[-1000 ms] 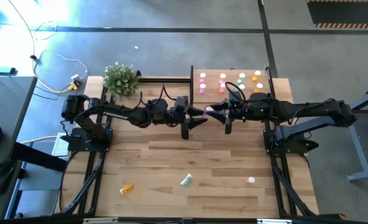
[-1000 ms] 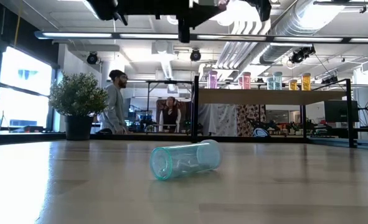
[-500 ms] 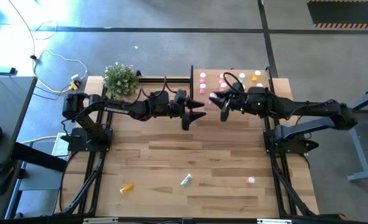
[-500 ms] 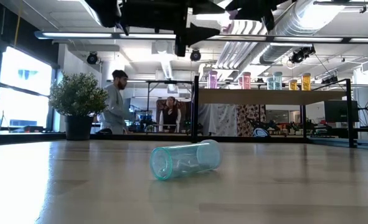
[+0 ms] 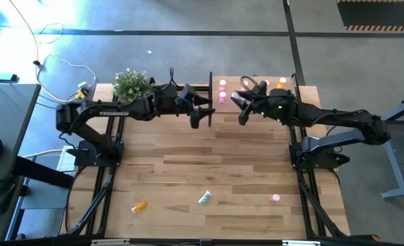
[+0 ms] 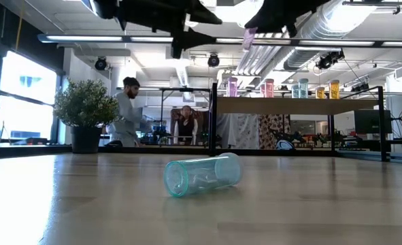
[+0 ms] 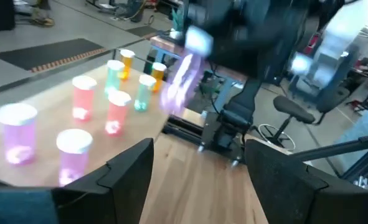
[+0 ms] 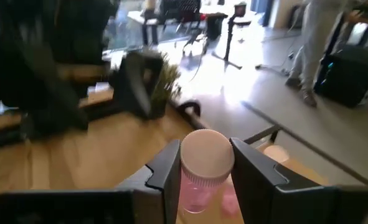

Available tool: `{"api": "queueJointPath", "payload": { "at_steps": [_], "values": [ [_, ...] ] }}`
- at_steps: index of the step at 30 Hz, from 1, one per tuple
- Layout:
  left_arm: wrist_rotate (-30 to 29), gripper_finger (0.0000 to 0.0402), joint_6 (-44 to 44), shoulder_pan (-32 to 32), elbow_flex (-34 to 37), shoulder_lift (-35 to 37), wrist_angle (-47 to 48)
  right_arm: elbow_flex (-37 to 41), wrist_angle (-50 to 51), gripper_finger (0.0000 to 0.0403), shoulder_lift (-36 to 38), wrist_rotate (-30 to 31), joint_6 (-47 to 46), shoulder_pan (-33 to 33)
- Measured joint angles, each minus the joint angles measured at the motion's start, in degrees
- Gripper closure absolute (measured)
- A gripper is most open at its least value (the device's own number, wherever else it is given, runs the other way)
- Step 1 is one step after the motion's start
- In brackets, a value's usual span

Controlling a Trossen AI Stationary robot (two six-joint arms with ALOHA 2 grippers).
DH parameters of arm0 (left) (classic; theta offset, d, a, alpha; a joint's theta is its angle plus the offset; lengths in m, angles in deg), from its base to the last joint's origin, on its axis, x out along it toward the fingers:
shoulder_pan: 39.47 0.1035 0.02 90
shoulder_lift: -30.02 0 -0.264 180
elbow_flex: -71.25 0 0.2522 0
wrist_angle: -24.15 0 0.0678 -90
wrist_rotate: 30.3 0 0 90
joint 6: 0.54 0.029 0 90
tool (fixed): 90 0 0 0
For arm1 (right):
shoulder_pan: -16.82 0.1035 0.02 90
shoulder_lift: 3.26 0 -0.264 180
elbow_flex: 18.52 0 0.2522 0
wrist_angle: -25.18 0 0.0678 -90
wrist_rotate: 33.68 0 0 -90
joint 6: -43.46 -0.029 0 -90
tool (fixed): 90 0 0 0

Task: Pick and place medicine bottles onto shelf by color
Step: Put the pink pill bottle on the shelf aligned with the other pink pill bottles

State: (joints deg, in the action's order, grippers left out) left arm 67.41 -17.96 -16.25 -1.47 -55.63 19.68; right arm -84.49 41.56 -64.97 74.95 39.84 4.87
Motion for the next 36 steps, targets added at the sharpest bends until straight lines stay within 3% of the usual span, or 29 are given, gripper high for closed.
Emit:
{"api": "queueJointPath", "payload": {
  "at_steps": [8,15,36],
  "values": [
    [-3.46,0.0161,3.03,0.77,-0.02,5.08,5.97,0.01,0.61,0.0295,-7.54,-4.11,0.24,-0.96],
    [-3.92,0.0161,2.77,0.73,-0.02,5.48,6.56,0.03,0.18,0.0295,-12.02,-4.28,0.18,-2.09],
    [-3.90,0.0161,3.06,0.40,-0.01,5.46,7.35,0.14,-1.84,0.0295,-17.23,-5.59,6.06,-5.40]
  ]
}}
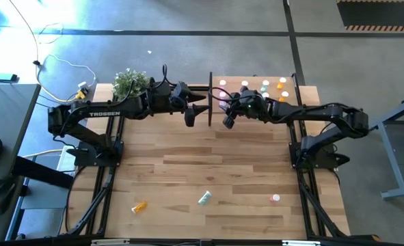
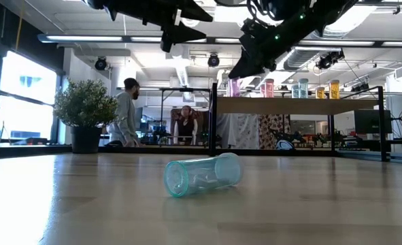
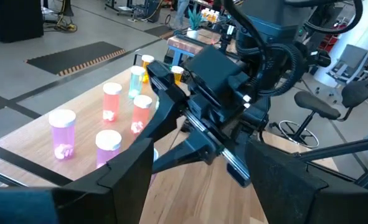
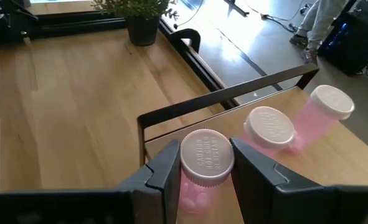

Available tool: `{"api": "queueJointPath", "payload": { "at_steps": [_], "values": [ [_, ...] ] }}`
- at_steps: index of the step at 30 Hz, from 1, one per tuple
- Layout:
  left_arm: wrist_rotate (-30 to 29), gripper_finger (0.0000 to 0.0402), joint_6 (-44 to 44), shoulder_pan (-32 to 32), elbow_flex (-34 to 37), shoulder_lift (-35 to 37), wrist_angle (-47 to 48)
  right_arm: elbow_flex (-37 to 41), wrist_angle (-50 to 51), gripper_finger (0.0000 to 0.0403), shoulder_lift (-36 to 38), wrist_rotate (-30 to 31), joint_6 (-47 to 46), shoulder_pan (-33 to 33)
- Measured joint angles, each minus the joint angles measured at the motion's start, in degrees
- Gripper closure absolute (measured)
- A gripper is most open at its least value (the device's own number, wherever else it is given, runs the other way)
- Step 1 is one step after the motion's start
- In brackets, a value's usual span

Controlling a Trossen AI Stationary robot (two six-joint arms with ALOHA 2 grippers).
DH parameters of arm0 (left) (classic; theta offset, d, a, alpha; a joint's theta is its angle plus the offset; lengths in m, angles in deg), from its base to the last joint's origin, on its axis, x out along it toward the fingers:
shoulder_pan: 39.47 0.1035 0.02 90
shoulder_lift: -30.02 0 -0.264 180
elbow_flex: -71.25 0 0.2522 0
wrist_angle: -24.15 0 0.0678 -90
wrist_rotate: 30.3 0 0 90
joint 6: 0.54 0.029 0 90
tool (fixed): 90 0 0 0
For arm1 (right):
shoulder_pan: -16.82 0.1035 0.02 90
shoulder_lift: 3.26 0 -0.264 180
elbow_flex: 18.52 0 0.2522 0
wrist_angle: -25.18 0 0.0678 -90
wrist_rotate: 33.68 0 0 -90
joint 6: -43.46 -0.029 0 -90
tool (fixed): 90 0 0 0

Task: Pick and place medicine bottles onto shelf by color
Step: Put the pink pill bottle on the shelf aligned with the other pink pill bottles

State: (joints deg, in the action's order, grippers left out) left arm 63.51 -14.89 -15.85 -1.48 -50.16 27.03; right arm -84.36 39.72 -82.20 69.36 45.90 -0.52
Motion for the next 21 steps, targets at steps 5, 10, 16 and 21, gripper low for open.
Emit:
{"api": "queueJointPath", "payload": {
  "at_steps": [5,10,16,21],
  "values": [
    [-0.04,0.0161,0.08,0.02,0.01,-0.04,0.37,-0.01,-0.06,0.0295,-0.02,-0.18,0.22,-0.84],
    [-0.13,0.0161,1.08,0.02,0.01,-0.04,0.39,0.00,-0.25,0.0295,-0.10,-2.64,0.61,-1.48],
    [-0.17,0.0161,1.08,0.02,0.01,-0.04,0.39,-0.02,-0.31,0.0282,-0.15,-2.19,0.63,-1.44],
    [-0.17,0.0161,1.08,0.02,0.01,-0.04,0.39,-0.01,0.04,0.0262,-0.21,-2.14,0.62,-1.44]
  ]
}}
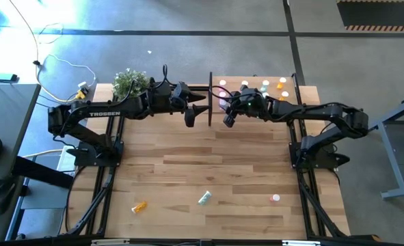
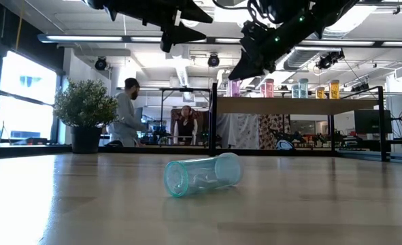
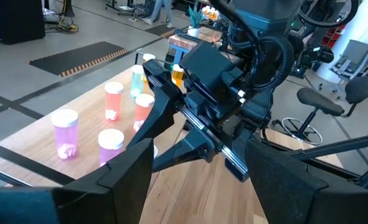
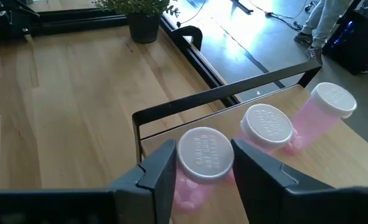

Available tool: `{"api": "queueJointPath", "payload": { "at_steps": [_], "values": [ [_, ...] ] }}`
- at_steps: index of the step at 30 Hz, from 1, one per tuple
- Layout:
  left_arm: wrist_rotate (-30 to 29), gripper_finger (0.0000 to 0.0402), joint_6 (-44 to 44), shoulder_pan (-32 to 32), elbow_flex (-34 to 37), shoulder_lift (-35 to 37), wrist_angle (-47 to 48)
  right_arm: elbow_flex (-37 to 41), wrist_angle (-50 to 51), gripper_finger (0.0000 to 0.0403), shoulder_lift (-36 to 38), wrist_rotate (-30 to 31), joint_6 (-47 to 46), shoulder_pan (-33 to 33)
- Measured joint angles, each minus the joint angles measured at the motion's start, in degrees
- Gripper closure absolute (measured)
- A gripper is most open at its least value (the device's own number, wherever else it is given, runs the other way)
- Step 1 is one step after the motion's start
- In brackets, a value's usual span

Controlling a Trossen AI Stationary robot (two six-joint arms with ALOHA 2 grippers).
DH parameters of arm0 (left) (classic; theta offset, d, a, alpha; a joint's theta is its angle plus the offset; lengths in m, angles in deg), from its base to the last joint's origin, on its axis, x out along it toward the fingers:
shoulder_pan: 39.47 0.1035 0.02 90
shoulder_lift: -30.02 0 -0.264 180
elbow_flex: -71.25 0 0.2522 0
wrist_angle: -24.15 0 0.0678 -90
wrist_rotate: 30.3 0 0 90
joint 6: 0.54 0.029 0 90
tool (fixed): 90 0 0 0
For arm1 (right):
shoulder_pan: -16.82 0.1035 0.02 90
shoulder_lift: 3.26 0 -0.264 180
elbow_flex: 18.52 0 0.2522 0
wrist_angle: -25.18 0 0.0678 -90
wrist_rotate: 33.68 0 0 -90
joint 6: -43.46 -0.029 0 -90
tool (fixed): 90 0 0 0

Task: Pick and place medicine bottles onto shelf by color
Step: Put the pink pill bottle on the shelf aligned with the other pink pill bottles

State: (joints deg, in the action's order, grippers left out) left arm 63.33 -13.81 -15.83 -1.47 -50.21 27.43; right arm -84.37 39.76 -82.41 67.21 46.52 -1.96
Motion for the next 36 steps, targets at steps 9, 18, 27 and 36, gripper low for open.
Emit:
{"api": "queueJointPath", "payload": {
  "at_steps": [9,18,27,36],
  "values": [
    [0.02,0.0161,0.00,0.01,0.00,0.00,0.00,-0.01,-0.13,0.0238,-0.03,3.26,-0.07,0.02],
    [0.02,0.0161,0.00,0.01,0.00,0.00,0.00,-0.01,-0.17,0.0238,-0.03,2.62,-0.46,-0.03],
    [0.00,0.0161,0.00,0.00,0.00,0.00,0.00,0.00,-0.22,0.0237,-0.03,2.12,-0.01,-0.74],
    [0.00,0.0161,0.00,0.01,0.00,0.00,0.00,-0.01,-0.21,0.0237,0.03,2.08,-0.03,-0.10]
  ]
}}
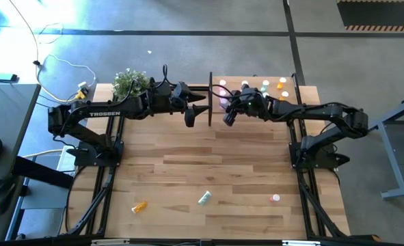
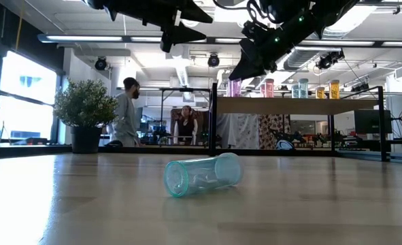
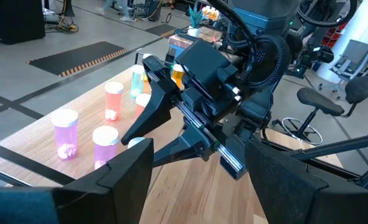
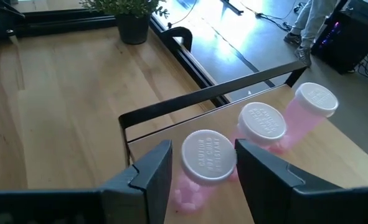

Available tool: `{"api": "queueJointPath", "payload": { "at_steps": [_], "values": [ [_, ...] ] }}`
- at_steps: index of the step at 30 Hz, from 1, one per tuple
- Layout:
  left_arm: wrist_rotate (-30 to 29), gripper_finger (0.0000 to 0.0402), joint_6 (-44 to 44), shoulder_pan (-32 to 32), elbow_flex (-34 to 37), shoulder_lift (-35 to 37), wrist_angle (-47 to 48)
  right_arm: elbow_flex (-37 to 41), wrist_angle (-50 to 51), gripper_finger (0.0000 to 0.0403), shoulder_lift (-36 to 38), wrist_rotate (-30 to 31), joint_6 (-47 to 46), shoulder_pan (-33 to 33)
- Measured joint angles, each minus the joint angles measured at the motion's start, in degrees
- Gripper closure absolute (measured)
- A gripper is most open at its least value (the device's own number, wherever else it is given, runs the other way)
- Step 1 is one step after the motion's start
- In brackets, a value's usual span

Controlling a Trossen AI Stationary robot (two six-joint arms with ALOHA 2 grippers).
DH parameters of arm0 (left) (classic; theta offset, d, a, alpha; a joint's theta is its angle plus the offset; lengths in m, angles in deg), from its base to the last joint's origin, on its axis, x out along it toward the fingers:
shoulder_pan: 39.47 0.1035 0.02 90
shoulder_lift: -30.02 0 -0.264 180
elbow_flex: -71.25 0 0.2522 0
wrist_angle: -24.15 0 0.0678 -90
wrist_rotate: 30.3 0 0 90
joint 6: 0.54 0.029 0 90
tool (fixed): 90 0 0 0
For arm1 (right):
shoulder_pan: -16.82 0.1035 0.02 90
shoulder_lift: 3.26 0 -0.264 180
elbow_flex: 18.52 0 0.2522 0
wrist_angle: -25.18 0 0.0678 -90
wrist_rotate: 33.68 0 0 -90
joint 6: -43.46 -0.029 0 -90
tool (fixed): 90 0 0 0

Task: Pick and place medicine bottles onto shelf by color
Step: Put the pink pill bottle on the shelf aligned with the other pink pill bottles

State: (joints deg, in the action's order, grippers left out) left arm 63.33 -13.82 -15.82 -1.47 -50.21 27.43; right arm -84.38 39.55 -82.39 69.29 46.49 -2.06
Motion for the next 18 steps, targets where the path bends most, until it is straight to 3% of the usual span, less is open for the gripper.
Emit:
{"api": "queueJointPath", "payload": {
  "at_steps": [18],
  "values": [
    [0.00,0.0161,0.00,-0.01,0.00,-0.01,0.46,0.00,0.26,0.0237,0.12,1.01,0.00,1.30]
  ]
}}
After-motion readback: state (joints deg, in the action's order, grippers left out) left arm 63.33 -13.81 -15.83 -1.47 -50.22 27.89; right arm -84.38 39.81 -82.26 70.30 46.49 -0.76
